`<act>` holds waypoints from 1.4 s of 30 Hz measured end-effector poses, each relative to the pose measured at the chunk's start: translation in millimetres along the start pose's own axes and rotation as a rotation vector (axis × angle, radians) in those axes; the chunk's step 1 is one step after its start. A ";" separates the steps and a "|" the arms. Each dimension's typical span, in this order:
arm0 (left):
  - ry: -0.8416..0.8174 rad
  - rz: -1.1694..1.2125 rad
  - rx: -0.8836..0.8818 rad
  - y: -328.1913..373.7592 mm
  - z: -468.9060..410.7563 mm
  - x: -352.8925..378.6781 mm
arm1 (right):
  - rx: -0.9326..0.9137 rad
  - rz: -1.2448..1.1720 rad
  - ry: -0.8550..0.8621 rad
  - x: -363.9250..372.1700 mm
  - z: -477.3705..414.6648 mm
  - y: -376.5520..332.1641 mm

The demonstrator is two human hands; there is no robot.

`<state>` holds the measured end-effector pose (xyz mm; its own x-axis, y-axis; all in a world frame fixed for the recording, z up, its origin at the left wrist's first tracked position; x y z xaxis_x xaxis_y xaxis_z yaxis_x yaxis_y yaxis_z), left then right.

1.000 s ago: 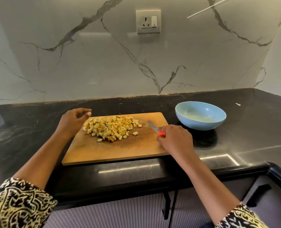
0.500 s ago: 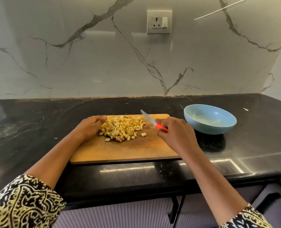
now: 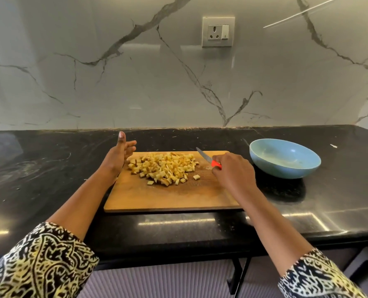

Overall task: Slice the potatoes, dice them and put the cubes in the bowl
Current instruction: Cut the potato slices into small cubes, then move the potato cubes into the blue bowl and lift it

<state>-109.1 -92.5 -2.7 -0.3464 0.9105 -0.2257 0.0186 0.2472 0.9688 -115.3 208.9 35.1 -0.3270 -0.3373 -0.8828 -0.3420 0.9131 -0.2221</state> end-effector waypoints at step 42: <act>-0.089 -0.475 0.027 -7.9 -0.7 32.1 | -0.251 0.045 0.193 -58.4 31.7 40.5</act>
<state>-121.1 -65.5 -17.5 -0.2410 0.7195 -0.6513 -0.0976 0.6497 0.7539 -82.2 272.8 64.5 -0.4992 -0.3573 -0.7894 -0.5221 0.8511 -0.0550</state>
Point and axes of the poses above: each hand's wrist, its own z-axis away from the middle knuckle, its own x-axis out of the palm, y = z × x, the point moved 10 cm from there along -z, towards the middle knuckle, and after that the axes turned 1 degree about -x, right-handed, at the moved point
